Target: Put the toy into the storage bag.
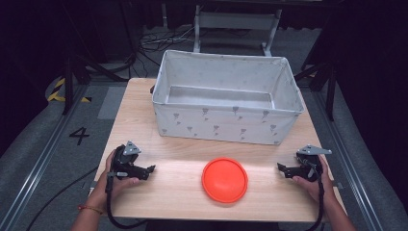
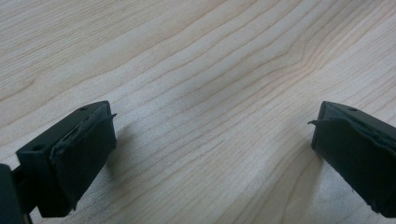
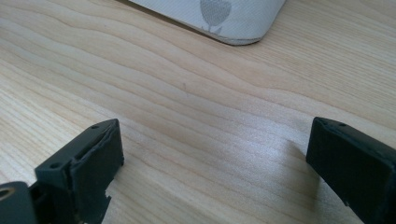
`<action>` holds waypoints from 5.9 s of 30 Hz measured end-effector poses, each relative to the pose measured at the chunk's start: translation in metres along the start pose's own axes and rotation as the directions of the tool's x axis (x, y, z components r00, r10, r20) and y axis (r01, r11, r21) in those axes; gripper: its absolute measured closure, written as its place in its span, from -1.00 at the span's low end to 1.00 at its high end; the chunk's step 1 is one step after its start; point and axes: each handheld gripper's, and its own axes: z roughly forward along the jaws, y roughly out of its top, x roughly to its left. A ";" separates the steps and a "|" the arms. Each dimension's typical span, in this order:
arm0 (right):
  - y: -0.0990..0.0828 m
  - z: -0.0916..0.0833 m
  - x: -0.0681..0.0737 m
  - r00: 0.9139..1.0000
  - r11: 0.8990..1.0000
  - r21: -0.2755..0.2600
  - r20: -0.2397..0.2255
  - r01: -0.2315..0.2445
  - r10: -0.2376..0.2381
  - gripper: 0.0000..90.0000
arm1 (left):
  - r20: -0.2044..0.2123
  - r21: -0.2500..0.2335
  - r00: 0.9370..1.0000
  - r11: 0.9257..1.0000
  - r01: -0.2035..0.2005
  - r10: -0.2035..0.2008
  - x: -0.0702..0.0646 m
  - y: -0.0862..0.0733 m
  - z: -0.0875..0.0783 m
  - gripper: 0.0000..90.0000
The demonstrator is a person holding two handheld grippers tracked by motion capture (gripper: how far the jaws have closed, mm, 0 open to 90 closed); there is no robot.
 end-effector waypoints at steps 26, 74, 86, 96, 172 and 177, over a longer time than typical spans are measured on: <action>0.037 -0.014 0.072 0.951 0.989 -0.051 -0.275 0.136 -0.145 -0.57 | 0.015 -0.001 1.000 1.000 0.000 0.000 0.001 -0.002 -0.001 -1.00; 0.064 0.033 0.156 0.873 0.946 0.005 -0.387 0.325 -0.297 0.25 | 0.018 0.003 1.000 1.000 -0.016 0.016 0.002 -0.002 -0.002 -1.00; 0.073 0.014 0.138 0.839 0.970 -0.072 -0.488 0.233 -0.238 0.73 | 0.014 0.002 1.000 1.000 -0.015 0.015 0.001 -0.002 -0.002 -0.99; 0.086 -0.031 0.139 0.778 0.931 -0.191 -0.510 0.312 -0.366 0.83 | 0.015 0.001 1.000 1.000 -0.017 0.017 0.002 -0.002 -0.002 -1.00; 0.223 -0.199 0.056 0.774 0.806 -0.109 -0.230 0.582 -0.590 0.83 | 0.006 0.001 1.000 1.000 -0.009 0.009 0.001 -0.002 -0.002 -0.99; 0.237 -0.202 0.053 0.782 0.810 -0.128 -0.215 0.572 -0.586 0.83 | 0.006 0.001 1.000 1.000 -0.010 0.010 0.001 -0.002 -0.002 -0.99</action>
